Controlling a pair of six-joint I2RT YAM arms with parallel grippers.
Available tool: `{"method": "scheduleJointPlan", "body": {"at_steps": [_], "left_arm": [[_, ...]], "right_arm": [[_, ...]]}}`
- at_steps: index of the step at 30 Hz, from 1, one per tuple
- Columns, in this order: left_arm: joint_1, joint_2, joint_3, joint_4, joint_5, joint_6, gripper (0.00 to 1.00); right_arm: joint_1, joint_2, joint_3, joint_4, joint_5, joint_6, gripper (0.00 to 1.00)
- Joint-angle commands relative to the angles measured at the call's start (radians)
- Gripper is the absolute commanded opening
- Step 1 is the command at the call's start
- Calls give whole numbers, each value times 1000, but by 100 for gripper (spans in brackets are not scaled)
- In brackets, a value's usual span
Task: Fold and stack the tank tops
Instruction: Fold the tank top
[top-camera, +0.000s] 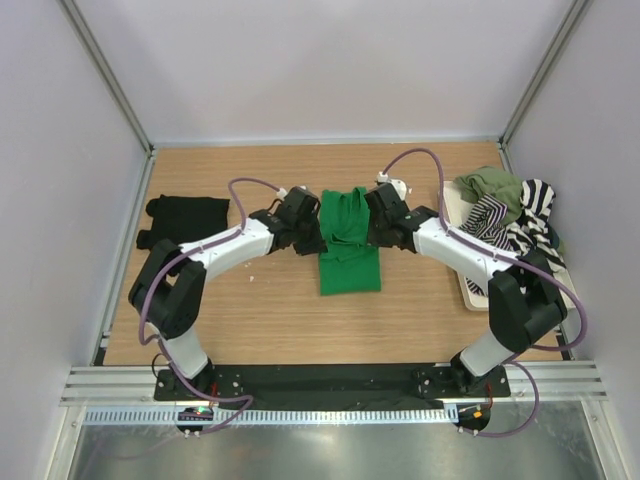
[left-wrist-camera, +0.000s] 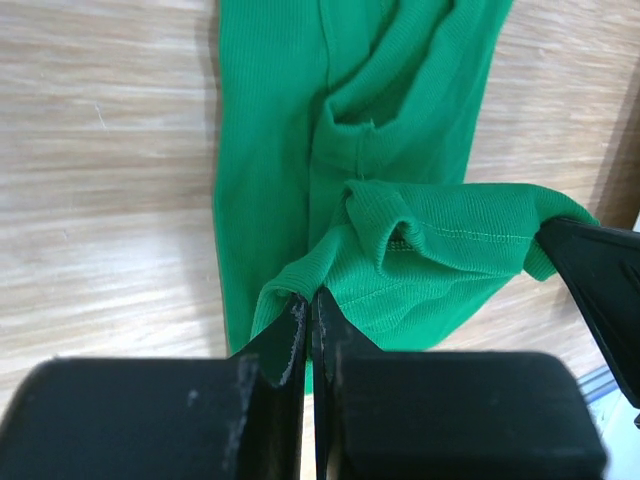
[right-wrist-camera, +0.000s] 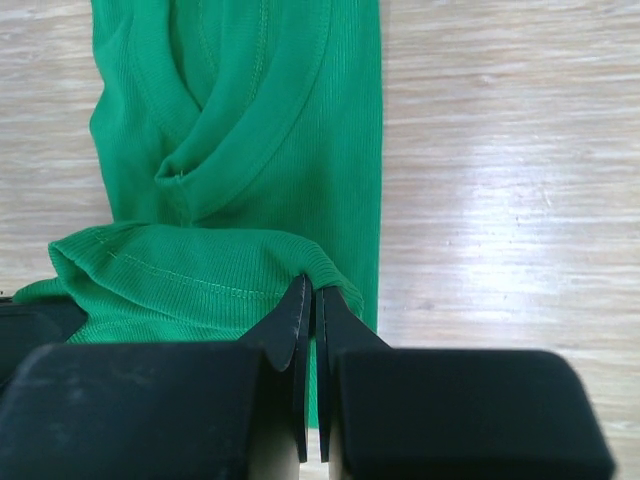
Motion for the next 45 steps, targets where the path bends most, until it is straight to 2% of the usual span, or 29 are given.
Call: {"method": "scheduleJointPlan", "body": {"at_steps": [1, 7, 9, 10, 11, 12, 13, 14, 15, 16, 18, 19, 21, 25, 28, 31, 33, 38, 45], "left_arm": [[18, 27, 54, -4, 21, 33, 0], [27, 93, 86, -4, 20, 45, 0], [29, 111, 98, -4, 17, 45, 0], [30, 125, 103, -3, 18, 45, 1], [32, 129, 109, -1, 18, 45, 2], [35, 132, 121, -3, 13, 46, 6], [38, 126, 128, -7, 10, 48, 17], [42, 119, 134, -9, 10, 51, 23], [51, 105, 143, -11, 13, 53, 30], [58, 76, 148, -15, 4, 54, 48], [74, 38, 158, -27, -3, 60, 55], [81, 19, 155, -32, -6, 60, 62], [93, -42, 140, -46, -13, 71, 67], [87, -133, 56, -47, 15, 79, 69], [43, -193, -51, -18, 32, 71, 68], [-10, -252, -206, 47, 43, 42, 65], [-33, -271, -249, 69, 47, 30, 65], [-71, -266, -332, 135, 58, -1, 65], [-82, -207, -368, 242, 104, -35, 63]], "right_arm": [[-19, 20, 48, 64, -7, -32, 1], [-34, 95, 60, 90, -12, -35, 1], [-34, 115, 57, 113, -1, -32, 5], [-34, 121, 57, 123, 5, -29, 13], [-36, 132, 60, 127, 17, -27, 25], [-36, 135, 66, 135, 35, -29, 30], [-39, 137, 83, 132, 46, -29, 37], [-39, 134, 91, 130, 60, -29, 46], [-41, 127, 98, 124, 66, -29, 49], [-41, 118, 108, 121, 77, -29, 51], [-45, 77, 108, 121, 79, -29, 55], [-44, 60, 91, 123, 92, -26, 56], [-45, -6, 57, 144, 105, -23, 61], [-45, -132, -62, 158, 91, -27, 64], [-45, -199, -157, 163, -8, -30, 58], [-45, -265, -268, 195, -128, -32, 57], [-44, -299, -340, 222, -193, -29, 58], [-45, -313, -431, 255, -240, -21, 60], [-45, -275, -498, 320, -317, 19, 53]]}}
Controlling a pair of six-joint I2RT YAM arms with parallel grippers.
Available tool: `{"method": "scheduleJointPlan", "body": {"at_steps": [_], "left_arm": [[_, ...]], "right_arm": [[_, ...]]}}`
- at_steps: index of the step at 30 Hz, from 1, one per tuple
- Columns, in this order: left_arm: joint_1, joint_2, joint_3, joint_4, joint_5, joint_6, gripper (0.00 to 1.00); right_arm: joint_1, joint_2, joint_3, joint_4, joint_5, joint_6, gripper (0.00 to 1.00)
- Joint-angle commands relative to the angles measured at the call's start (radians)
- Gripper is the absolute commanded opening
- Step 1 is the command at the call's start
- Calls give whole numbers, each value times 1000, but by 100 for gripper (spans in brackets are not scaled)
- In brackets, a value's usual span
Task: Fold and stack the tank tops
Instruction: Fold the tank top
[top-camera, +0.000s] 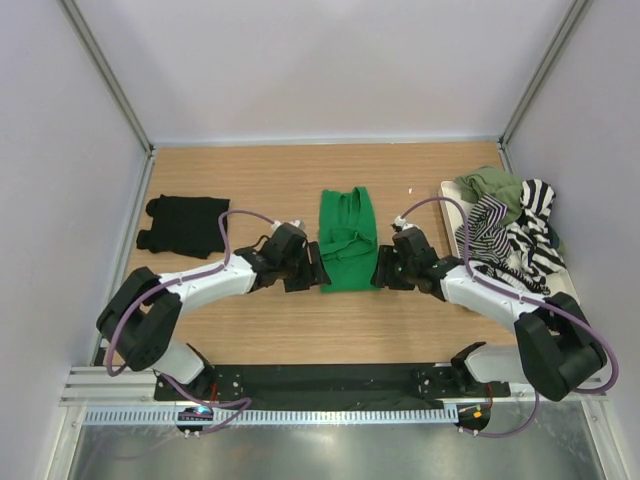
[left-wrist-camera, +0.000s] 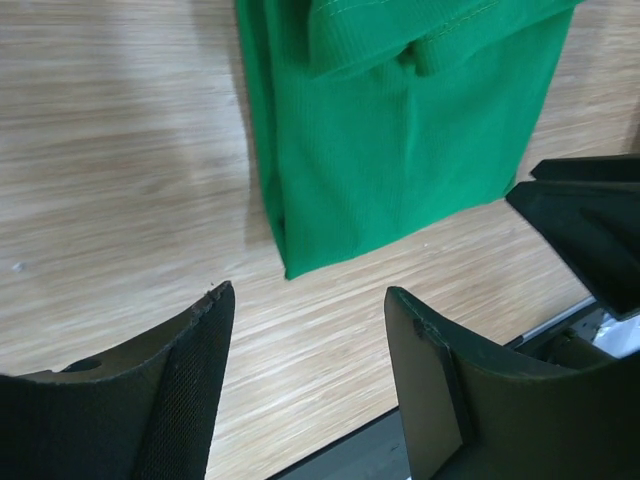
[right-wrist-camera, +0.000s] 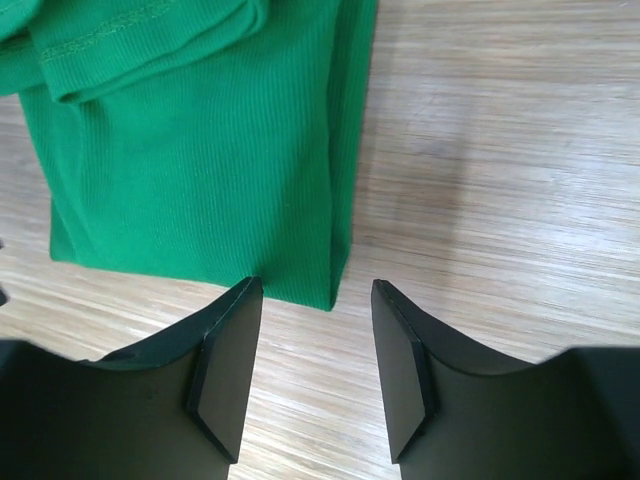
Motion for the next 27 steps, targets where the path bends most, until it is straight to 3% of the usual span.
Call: {"method": "scheduleJointPlan", "body": {"at_steps": [1, 12, 18, 20, 21, 24, 25, 27], "left_arm": [[-9, 44, -7, 125, 43, -28, 63], [-21, 141, -34, 166, 17, -63, 48], [-21, 175, -40, 206, 38, -75, 43], [-21, 182, -40, 212, 35, -77, 38], [-21, 193, -36, 211, 35, -77, 26], [-24, 188, -43, 212, 32, -77, 10], [-24, 185, -46, 214, 28, -78, 0], [-24, 173, -42, 200, 20, -77, 0]], "right_arm": [[0, 11, -13, 109, -55, 31, 52], [-14, 55, -81, 161, -115, 97, 35], [-14, 71, -115, 201, -166, 118, 33], [-14, 75, -113, 197, -163, 117, 29], [-14, 75, -113, 194, -159, 112, 26], [-14, 74, -101, 162, -141, 101, 10], [-14, 71, -96, 149, -132, 94, 5], [-14, 60, -79, 131, -120, 89, 1]]}}
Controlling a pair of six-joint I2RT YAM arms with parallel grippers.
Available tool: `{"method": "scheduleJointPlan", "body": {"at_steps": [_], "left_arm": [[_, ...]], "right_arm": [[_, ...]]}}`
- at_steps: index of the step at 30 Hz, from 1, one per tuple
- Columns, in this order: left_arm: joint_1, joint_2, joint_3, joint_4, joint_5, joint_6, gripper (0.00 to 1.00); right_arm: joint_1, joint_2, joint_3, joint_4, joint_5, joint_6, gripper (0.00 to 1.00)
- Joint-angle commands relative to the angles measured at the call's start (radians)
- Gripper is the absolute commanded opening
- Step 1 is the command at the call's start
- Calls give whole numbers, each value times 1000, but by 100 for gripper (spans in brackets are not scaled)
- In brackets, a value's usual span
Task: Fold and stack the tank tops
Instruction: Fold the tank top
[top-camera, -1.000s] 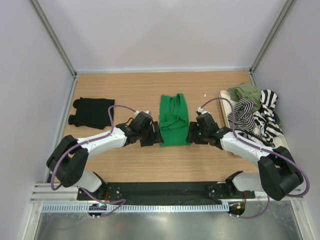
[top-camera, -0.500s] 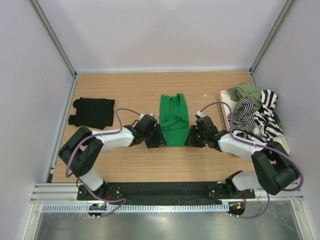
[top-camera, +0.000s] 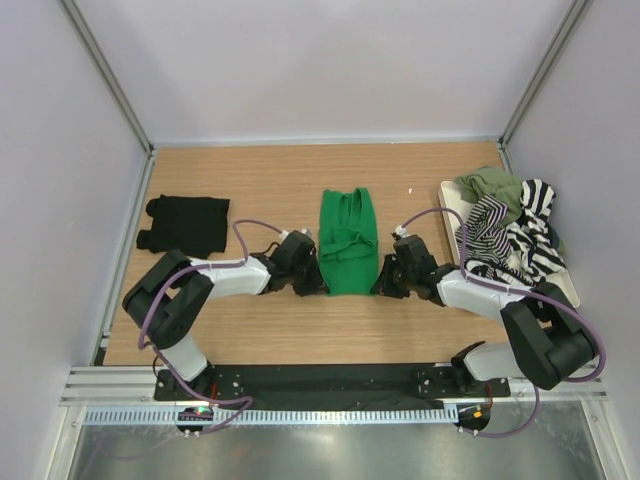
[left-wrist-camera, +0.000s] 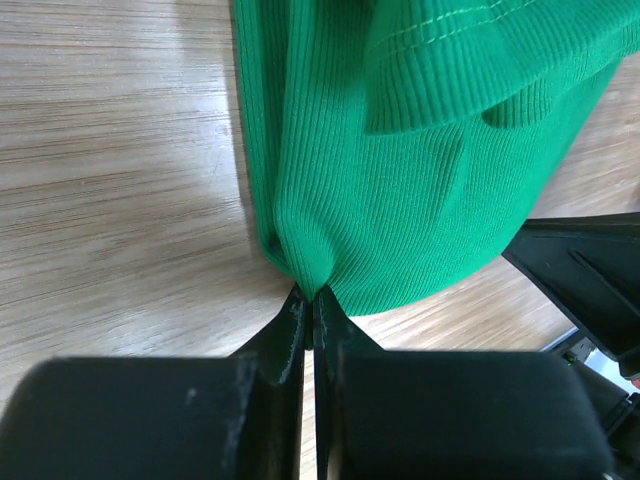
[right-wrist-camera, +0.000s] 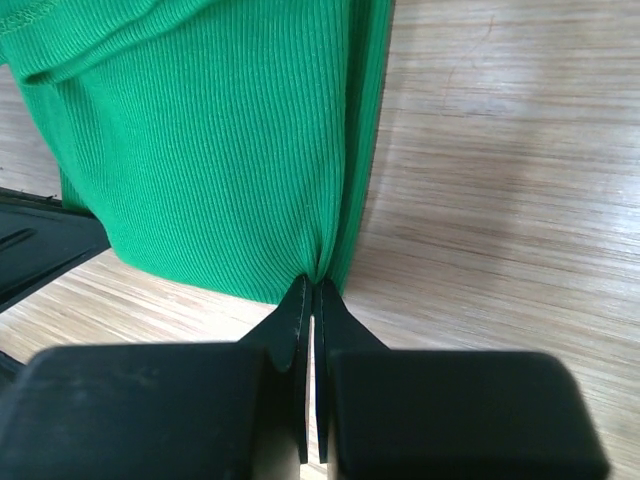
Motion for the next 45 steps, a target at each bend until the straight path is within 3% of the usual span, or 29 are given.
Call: {"method": "scheduleJointPlan", "body": {"at_steps": [1, 4, 8, 11, 14, 16, 21, 23, 25, 29, 30, 32, 38, 45], "left_arm": [[-6, -18, -1, -17, -24, 7, 0], [0, -30, 72, -98, -48, 40, 0], [51, -50, 306, -290, -30, 109, 0], [48, -145, 364, -362, -86, 125, 0], [42, -213, 285, -361, -73, 113, 0], [22, -222, 212, -329, -67, 90, 0], [-95, -250, -64, -177, -77, -11, 0], [-152, -256, -124, -152, -100, -48, 0], [-182, -276, -152, -154, -132, -61, 0], [-233, -331, -222, -152, -166, -87, 0], [-236, -339, -227, -154, -157, -87, 2], [-241, -346, -239, -154, -156, -91, 11], [-245, -460, -242, -207, -205, -81, 40], [-216, -541, -166, -370, -280, -9, 53]], "right_arm": [[0, -6, 30, -46, 23, -18, 1], [-3, 8, 111, -118, 49, -38, 1], [-27, 33, 370, -253, 55, -85, 1], [-29, -2, 490, -347, 79, -95, 1], [-27, -58, 409, -330, 40, -55, 1], [-24, -75, 270, -292, -11, -23, 1], [43, -199, 28, -204, -14, 46, 2], [63, -237, -19, -219, -9, 51, 11], [80, -300, -39, -250, 1, 51, 25], [91, -388, -29, -308, 18, 31, 38], [91, -395, -10, -322, 38, 24, 44], [91, -380, 14, -338, 53, -7, 46], [92, -253, 100, -296, 79, -45, 41], [82, -109, 237, -284, 196, -90, 45]]}}
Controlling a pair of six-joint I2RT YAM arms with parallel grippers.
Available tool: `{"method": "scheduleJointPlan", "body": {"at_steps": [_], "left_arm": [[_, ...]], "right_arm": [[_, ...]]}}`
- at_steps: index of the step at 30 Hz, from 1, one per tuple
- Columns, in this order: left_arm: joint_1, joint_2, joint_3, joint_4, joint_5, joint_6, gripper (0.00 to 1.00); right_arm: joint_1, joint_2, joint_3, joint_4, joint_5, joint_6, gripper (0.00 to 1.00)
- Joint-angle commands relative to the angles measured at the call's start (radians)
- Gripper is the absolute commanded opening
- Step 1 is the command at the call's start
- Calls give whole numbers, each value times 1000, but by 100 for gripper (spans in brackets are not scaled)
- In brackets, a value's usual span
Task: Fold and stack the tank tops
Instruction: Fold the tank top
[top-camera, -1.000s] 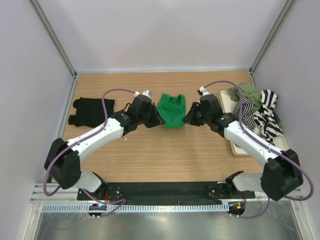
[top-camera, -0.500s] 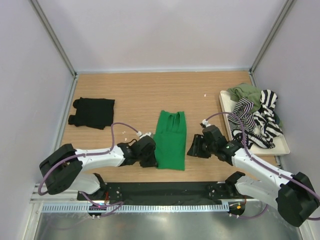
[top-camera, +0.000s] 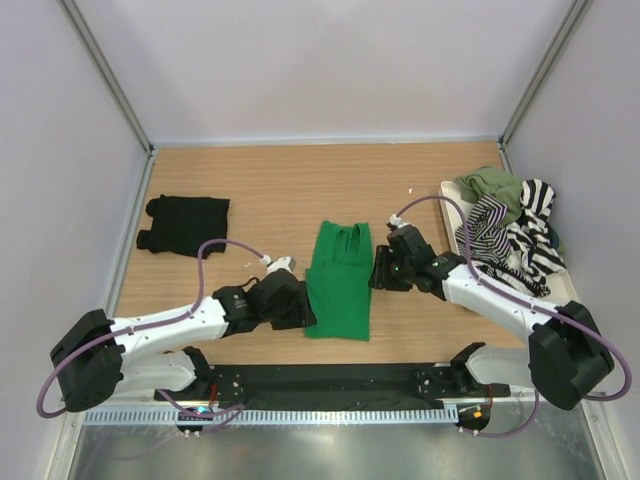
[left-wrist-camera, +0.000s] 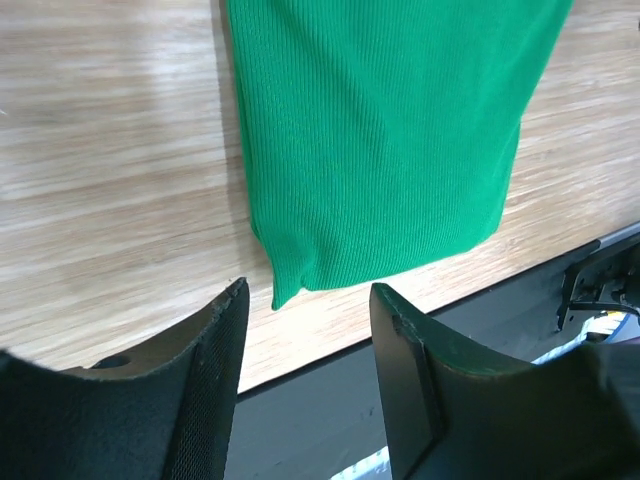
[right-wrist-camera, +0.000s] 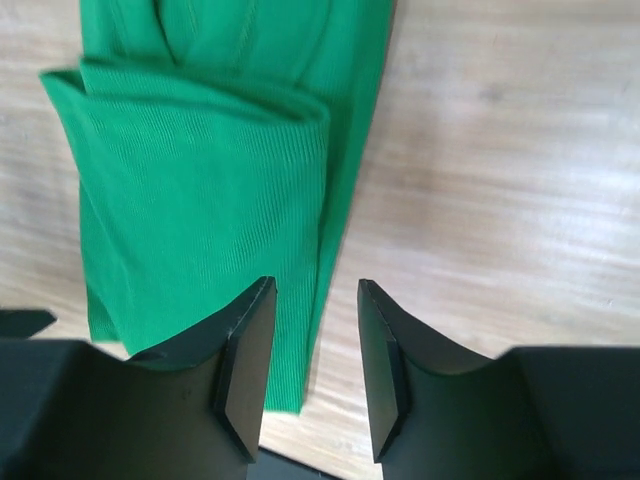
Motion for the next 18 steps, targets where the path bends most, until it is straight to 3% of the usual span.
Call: {"method": "scheduleJointPlan", "body": {"at_steps": [1, 7, 16, 18], "left_arm": [[39, -32, 64, -78, -51, 62, 53], [216, 34, 145, -24, 68, 185, 52], [300, 328, 326, 42, 120, 268, 47], [312, 370, 357, 54, 126, 276, 46]], "right_arm": [[-8, 53, 99, 52, 68, -46, 45], [-9, 180, 162, 93, 46, -52, 50], [-11, 311, 185, 153, -9, -51, 40], [-11, 321, 198, 153, -6, -51, 32]]}}
